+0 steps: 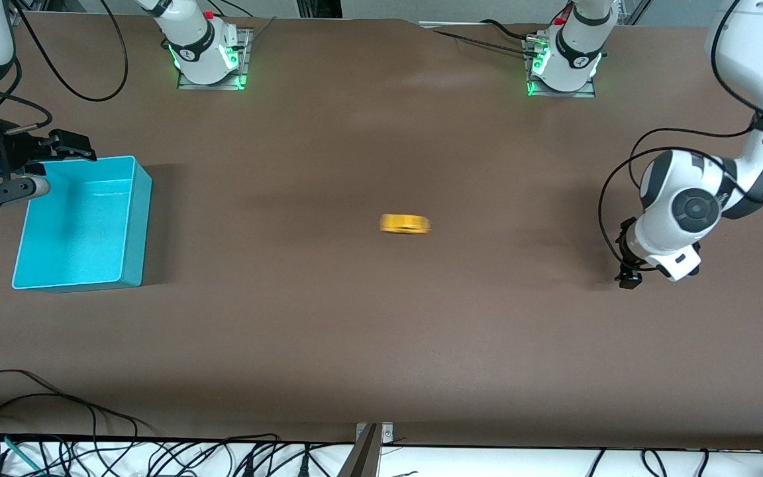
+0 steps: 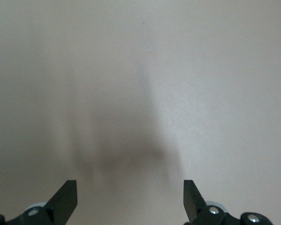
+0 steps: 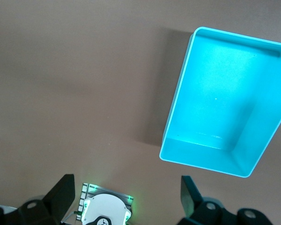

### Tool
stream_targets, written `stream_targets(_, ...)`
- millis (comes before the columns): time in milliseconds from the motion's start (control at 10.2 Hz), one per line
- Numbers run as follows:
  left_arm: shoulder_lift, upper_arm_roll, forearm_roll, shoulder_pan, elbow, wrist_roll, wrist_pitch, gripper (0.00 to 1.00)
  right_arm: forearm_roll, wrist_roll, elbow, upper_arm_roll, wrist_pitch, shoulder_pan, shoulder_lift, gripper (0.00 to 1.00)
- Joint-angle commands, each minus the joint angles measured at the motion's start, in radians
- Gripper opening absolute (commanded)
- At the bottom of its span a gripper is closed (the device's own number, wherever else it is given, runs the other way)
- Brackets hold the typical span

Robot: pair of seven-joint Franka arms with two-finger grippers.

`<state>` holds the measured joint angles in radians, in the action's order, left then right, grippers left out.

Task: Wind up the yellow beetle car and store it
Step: 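Open the left gripper to release the car so it rolls off, then raise the left gripper away while the right gripper reaches the car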

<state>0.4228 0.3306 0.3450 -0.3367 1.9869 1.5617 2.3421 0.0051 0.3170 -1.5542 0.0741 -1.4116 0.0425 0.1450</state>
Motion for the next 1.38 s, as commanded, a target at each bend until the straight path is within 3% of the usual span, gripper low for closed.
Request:
stream_targets(0, -0.081, 0.001, -0.133, -0.004, -0.019, -0.269, -0.075, 1.0, 0.016, 0.013, 0.017, 0.0, 0.016, -0.003, 0.005, 1.0)
stream_targets(295, -0.09, -0.001, -0.305, -0.01, -0.149, -0.591, -0.221, 1.0, 0.016, 0.013, 0.019, -0.002, 0.016, -0.001, 0.005, 1.0)
stream_targets(984, -0.092, 0.001, -0.308, 0.001, -0.367, -1.222, -0.521, 1.0, -0.056, -0.006, 0.029, -0.005, -0.009, 0.046, 0.002, 1.0)
stream_targets(1279, -0.096, 0.039, -0.304, 0.001, -0.408, -1.301, -0.541, 1.0, -0.048, -0.007, 0.063, -0.007, -0.058, 0.062, 0.014, 1.0)
